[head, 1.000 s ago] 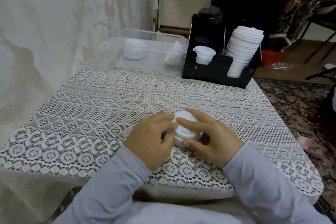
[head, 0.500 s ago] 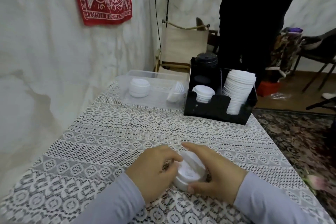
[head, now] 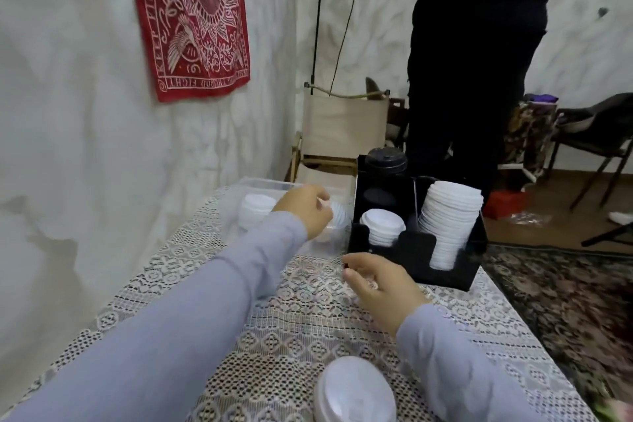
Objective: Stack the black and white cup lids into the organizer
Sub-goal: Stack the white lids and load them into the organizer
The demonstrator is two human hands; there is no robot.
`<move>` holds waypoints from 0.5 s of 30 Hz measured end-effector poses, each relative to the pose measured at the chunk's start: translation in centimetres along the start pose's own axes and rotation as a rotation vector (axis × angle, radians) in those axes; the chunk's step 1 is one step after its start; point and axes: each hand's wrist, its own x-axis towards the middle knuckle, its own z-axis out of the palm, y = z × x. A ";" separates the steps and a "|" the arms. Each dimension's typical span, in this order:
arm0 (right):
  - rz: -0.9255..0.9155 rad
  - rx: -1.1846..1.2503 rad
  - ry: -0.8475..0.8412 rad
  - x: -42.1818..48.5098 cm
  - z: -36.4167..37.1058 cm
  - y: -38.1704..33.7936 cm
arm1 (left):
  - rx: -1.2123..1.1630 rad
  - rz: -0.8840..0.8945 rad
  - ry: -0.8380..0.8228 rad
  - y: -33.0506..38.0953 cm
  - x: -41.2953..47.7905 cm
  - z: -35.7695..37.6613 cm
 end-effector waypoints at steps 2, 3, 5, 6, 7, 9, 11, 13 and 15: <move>0.031 0.077 0.077 0.5 0.8 0.8 | 0.036 -0.066 -0.004 0.2 2.7 1.2; 0.038 0.105 0.105 0.5 1.2 1.1 | 0.078 -0.092 -0.017 0.3 3.8 1.7; 0.054 0.114 0.117 0.4 1.8 1.7 | 0.187 -0.131 -0.049 0.5 5.2 2.8; 0.058 0.111 0.112 0.4 2.0 2.0 | 0.239 -0.142 -0.064 0.5 5.7 3.3; 0.056 0.105 0.110 0.4 2.1 2.3 | 0.275 -0.146 -0.075 0.6 6.1 3.7; 0.044 0.080 0.110 0.6 2.3 2.7 | 0.302 -0.161 -0.082 0.7 6.5 4.6; 0.039 0.051 0.096 0.6 2.3 2.9 | 0.301 -0.190 -0.065 0.8 6.6 5.0; 0.035 0.017 0.083 0.6 2.4 2.9 | 0.298 -0.218 -0.047 0.7 6.8 5.1; 0.018 -0.018 0.072 0.5 2.4 2.8 | 0.289 -0.222 -0.044 0.5 6.9 4.9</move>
